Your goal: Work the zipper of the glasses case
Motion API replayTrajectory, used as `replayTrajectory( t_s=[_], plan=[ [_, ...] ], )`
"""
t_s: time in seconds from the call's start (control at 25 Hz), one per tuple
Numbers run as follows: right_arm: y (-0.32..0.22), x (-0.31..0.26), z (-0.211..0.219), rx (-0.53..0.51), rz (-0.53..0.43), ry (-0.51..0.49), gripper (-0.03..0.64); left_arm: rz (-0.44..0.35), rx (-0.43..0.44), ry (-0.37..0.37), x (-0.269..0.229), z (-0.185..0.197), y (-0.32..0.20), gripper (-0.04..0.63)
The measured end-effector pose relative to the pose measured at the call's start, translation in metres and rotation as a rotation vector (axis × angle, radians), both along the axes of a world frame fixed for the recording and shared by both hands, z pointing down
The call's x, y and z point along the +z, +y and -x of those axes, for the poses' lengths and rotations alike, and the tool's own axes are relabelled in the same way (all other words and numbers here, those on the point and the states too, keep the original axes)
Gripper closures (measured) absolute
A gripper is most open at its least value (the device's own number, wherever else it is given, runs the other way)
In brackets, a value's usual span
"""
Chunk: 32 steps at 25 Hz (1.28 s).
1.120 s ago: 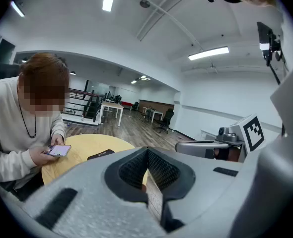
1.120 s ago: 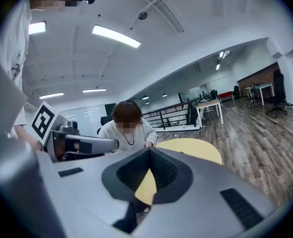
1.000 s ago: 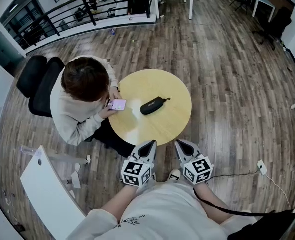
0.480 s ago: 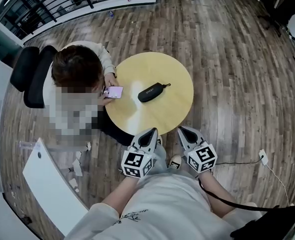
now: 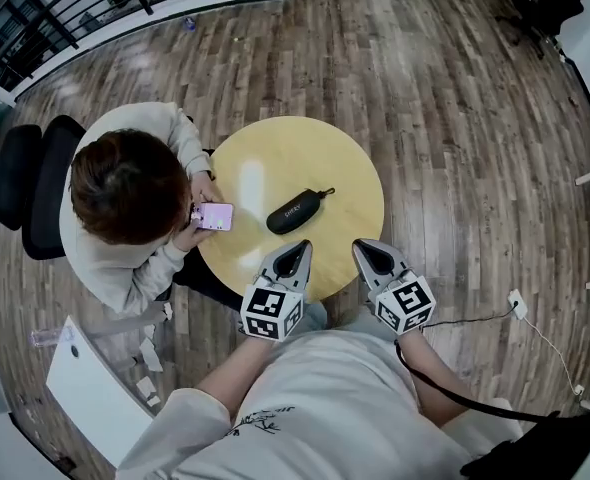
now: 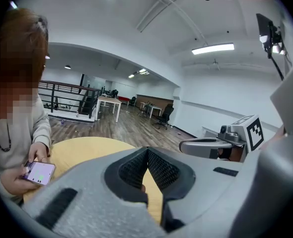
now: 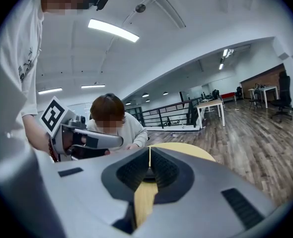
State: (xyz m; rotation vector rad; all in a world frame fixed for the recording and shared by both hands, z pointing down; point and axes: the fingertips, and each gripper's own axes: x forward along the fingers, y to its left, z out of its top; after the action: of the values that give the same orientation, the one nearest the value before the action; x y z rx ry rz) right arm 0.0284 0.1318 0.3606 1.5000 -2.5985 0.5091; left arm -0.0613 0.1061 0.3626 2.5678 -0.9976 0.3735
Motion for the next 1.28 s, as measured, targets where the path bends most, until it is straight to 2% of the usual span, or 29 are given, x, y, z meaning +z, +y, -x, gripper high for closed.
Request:
replayTrajectory(
  t_s=[0.24,0.4,0.56,0.76,0.88,0.96,1.08,1.28],
  plan=[
    [-0.032,0.008,-0.012,-0.038,0.024,0.014,0.612,0.051,-0.016,-0.002,0.012,-0.011,-0.033,0.592],
    [-0.055,0.018,-0.023,-0.126,0.046,0.034,0.611,0.058,-0.053,-0.029,0.019,-0.025,-0.053,0.592],
    [-0.085,0.035,-0.027,-0.277,0.048,0.096,0.571,0.067,-0.094,-0.089,0.040,-0.032,-0.074,0.592],
    [-0.134,0.073,-0.022,-0.504,-0.004,0.227,0.571,0.141,-0.173,-0.131,0.090,-0.033,-0.102,0.565],
    [-0.168,0.103,-0.003,-0.637,-0.021,0.269,0.571,0.149,-0.241,-0.167,0.116,-0.021,-0.124,0.565],
    [-0.182,0.125,0.011,-0.719,0.022,0.261,0.571,0.172,-0.276,-0.183,0.134,-0.015,-0.131,0.565],
    [-0.193,0.150,0.031,-0.800,0.100,0.257,0.571,0.237,-0.326,-0.165,0.156,-0.009,-0.130,0.566],
    [-0.204,0.179,0.057,-0.915,0.135,0.383,0.571,0.269,-0.348,-0.146,0.177,-0.002,-0.138,0.566]
  ],
)
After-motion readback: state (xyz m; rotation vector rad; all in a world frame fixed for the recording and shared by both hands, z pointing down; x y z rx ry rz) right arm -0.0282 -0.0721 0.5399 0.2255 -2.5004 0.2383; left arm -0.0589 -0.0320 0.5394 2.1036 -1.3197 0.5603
